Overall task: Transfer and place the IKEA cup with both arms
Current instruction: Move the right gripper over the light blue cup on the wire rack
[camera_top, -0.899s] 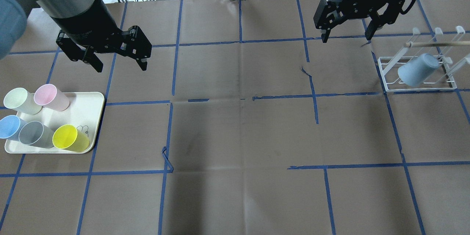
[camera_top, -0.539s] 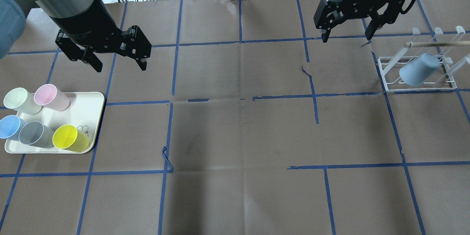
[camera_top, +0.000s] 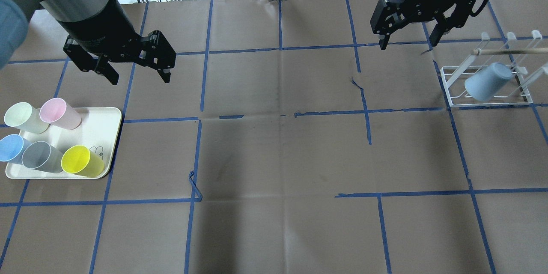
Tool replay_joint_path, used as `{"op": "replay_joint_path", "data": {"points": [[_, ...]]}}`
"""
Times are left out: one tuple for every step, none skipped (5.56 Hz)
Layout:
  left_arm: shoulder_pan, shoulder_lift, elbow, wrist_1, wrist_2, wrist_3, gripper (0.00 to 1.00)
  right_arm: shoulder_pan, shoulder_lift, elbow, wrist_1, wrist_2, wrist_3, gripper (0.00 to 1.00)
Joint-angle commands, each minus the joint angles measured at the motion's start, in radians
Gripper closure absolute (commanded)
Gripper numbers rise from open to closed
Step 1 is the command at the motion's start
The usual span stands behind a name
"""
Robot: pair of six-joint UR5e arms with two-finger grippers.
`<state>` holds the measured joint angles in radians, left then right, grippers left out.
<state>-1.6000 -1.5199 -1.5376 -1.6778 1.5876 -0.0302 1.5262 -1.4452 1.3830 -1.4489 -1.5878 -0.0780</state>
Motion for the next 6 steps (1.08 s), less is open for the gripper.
{"op": "replay_joint_path", "data": {"points": [[0.000,0.004,-0.006,0.000,0.000,0.003,0.01,-0.200,0.031,-0.004,-0.045,-0.009,-0.256,0.00],[0.000,0.004,-0.006,0.001,0.000,0.004,0.01,-0.304,0.049,-0.004,-0.051,-0.009,-0.407,0.00],[0.000,0.004,-0.007,0.001,0.000,0.004,0.01,-0.392,0.083,0.004,-0.127,-0.011,-0.557,0.00],[0.000,0.004,-0.010,0.001,0.002,0.006,0.01,-0.447,0.122,0.007,-0.146,-0.009,-0.656,0.00],[0.000,0.006,-0.010,0.003,0.002,0.006,0.01,-0.455,0.156,0.033,-0.151,-0.006,-0.678,0.00],[0.000,0.006,-0.010,0.003,0.002,0.006,0.01,-0.455,0.163,0.101,-0.219,-0.003,-0.677,0.00]]}}
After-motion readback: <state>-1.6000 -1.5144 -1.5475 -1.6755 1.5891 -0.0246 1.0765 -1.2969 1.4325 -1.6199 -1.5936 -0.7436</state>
